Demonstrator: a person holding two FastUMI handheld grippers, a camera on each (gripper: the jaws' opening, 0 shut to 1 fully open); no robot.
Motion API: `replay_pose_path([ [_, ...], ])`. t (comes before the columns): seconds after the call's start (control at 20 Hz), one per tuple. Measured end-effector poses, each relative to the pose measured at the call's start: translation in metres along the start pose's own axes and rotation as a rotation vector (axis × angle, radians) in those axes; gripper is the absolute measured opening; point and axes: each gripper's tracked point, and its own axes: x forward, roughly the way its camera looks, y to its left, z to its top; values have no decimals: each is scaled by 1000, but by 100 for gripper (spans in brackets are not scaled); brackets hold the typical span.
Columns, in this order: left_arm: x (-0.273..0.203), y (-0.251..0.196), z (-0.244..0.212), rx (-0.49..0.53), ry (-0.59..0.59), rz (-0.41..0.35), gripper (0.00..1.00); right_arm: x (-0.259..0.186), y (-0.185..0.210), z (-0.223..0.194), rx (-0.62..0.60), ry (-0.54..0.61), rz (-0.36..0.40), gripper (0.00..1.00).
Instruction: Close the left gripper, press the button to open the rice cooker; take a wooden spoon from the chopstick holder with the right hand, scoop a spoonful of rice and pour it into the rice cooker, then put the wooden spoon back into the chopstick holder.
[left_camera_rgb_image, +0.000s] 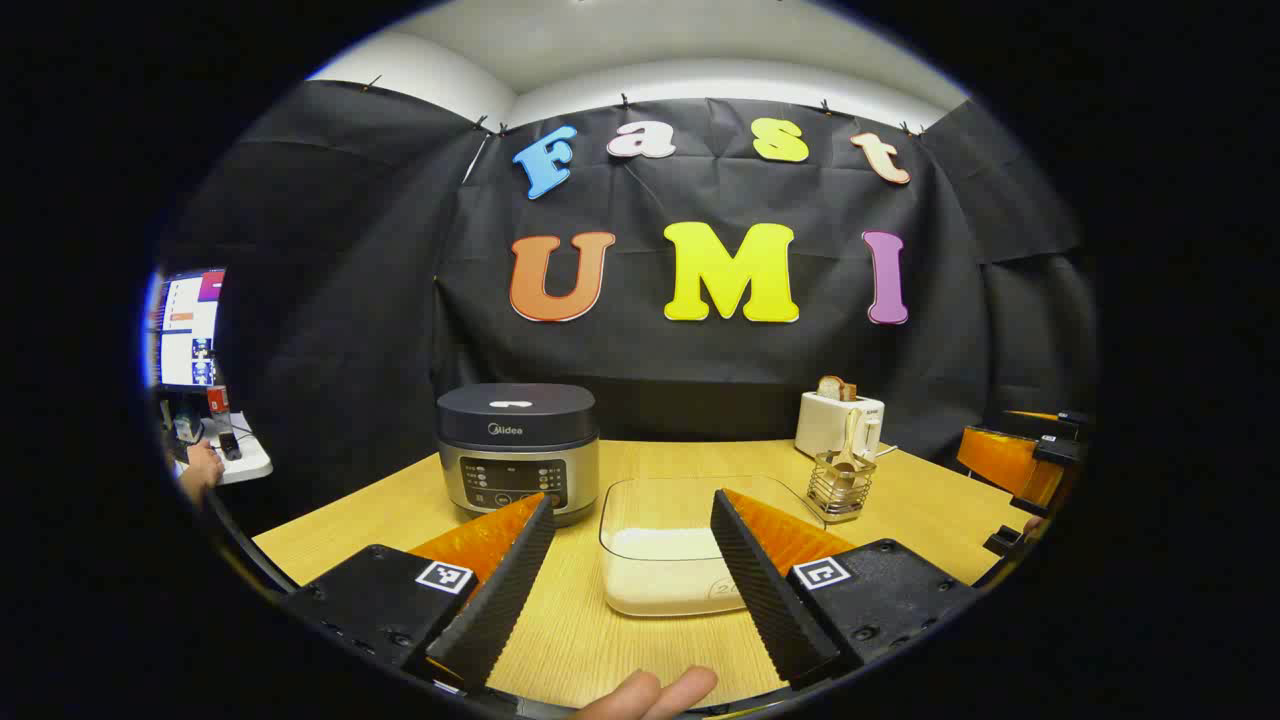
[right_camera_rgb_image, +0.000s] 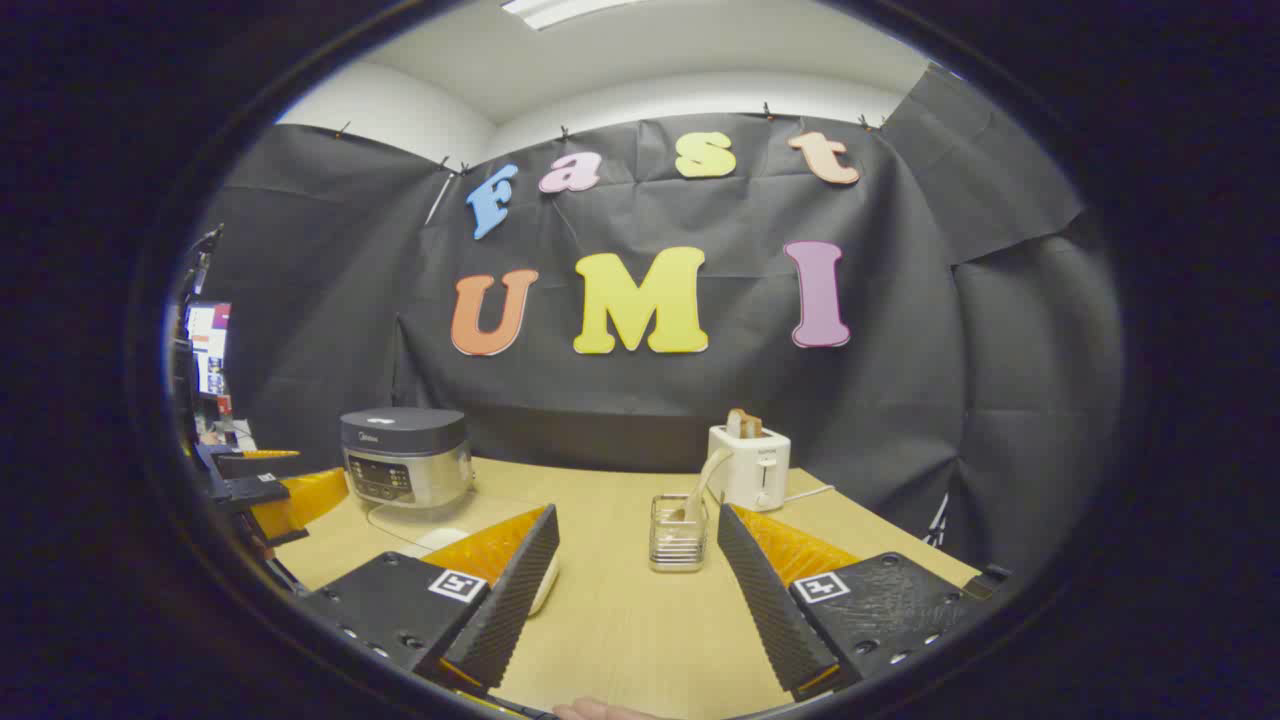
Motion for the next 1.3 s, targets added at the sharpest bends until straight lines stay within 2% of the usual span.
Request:
replay_pose_path([
  [0.25,3,8,-3,-12,11,6,100,-1,-13,-4,22,11,-23,96],
  [0.65,8,23,-9,-8,26,38,100,-1,-9,-7,7,19,-4,95],
  [1.1,24,41,10,-2,12,61,99,8,-16,-13,18,35,-5,95],
  [1.2,35,48,21,18,1,64,98,16,-17,-15,5,40,-6,95],
  [1.3,50,64,34,48,4,92,89,25,-20,-18,-6,52,-16,96],
])
